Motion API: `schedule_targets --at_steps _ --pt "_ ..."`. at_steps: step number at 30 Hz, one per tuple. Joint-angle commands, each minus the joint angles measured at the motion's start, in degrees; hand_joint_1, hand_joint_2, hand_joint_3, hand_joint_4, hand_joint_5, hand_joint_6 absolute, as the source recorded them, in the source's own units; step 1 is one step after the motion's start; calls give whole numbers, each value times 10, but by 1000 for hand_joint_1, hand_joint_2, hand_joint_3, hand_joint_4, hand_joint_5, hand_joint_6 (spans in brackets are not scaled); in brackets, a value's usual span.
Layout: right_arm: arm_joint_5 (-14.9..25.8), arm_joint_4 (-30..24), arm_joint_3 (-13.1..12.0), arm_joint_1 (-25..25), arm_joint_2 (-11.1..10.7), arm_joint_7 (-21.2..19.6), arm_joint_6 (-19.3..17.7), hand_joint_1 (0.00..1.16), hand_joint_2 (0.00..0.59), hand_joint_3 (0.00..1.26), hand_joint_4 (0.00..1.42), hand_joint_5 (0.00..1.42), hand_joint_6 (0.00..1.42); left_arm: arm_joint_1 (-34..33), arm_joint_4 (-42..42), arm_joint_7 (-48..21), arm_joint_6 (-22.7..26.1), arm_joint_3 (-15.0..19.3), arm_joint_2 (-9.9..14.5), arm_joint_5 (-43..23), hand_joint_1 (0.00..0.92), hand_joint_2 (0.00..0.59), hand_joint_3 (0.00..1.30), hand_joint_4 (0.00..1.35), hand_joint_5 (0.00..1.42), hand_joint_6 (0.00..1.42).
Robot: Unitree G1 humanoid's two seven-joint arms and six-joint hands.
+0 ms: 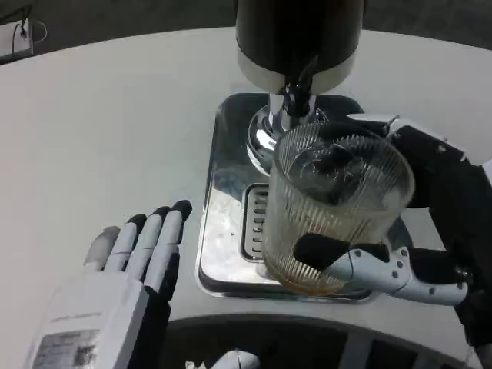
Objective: Grasp the cup under the faucet to collect the drink, then remove the cup.
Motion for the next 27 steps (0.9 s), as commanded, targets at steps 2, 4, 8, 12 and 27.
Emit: schedule_targets --at_steps 2,4,8,12,27 --pt "15 -44 -7 28 -13 8 -54 1162 118 734 971 1143 1418 6 -29 -24 -10 -13 -2 18 0 71 0 0 0 0" --pt "13 -54 -8 43 -19 10 -72 1162 118 734 971 1133 1420 12 -37 -29 -16 -21 -3 24 0 69 0 0 0 0" --pt "7 -70 -11 73 -28 14 -110 1162 118 729 971 1131 1412 19 -51 -44 -26 -39 -6 38 0 66 0 0 0 0" --pt "7 -75 -13 94 -33 13 -137 1162 121 727 971 1131 1408 21 -58 -58 -35 -53 -10 51 0 64 0 0 0 0" --pt "-9 -65 -30 116 -43 17 -196 1162 134 724 971 1128 1407 16 -60 -75 -44 -66 -34 93 0 54 0 0 0 0"
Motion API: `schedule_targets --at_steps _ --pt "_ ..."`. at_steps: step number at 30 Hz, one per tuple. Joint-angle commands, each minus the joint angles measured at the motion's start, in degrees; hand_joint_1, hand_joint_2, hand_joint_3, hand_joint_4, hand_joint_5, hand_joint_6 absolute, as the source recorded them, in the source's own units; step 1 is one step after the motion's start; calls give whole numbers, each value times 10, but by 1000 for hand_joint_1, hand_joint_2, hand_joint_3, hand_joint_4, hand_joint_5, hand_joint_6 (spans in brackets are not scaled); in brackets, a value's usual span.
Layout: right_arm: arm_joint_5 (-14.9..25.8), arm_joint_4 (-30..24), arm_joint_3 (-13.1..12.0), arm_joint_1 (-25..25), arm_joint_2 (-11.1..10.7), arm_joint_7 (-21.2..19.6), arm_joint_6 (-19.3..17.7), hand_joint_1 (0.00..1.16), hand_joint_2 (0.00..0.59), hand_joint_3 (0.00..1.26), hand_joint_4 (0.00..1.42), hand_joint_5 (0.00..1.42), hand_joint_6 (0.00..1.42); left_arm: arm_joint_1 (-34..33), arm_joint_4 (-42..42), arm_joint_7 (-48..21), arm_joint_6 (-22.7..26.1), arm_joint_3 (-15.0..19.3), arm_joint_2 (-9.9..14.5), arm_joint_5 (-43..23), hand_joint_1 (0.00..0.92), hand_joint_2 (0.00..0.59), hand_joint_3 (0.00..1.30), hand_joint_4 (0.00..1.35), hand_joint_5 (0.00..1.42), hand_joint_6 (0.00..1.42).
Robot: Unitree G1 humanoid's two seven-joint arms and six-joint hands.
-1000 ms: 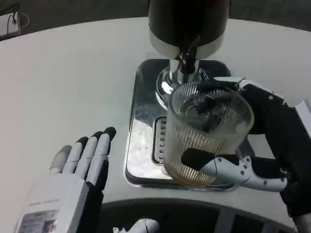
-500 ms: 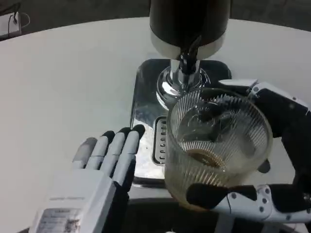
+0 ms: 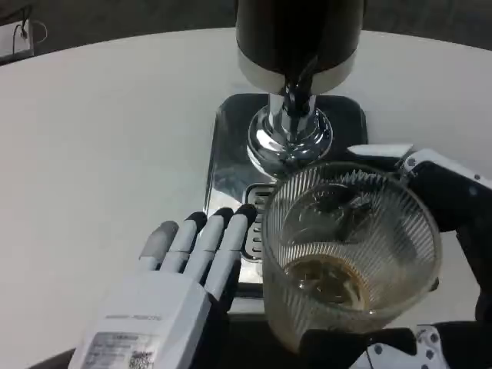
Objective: Grasp the cup under the faucet to collect the drink, then remove the cup.
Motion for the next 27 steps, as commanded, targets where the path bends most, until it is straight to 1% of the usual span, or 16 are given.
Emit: schedule_targets --at_steps 1,5,15,27 --pt "-10 -2 -6 3 -6 0 -50 1162 134 723 971 1128 1407 -4 0 -9 -3 8 -1 10 0 54 0 0 0 0" --pt "-13 8 -4 4 -8 2 -57 1162 135 720 961 1116 1407 -6 3 -6 -4 12 -2 10 0 52 0 0 0 0" --pt "-13 15 -9 -9 -11 2 -54 1162 135 719 960 1115 1407 -2 9 3 -4 13 -8 9 0 48 0 0 0 0" --pt "-10 13 -19 -3 -10 0 -52 1162 135 716 960 1115 1407 -5 15 0 -5 4 -14 11 0 45 0 0 0 0"
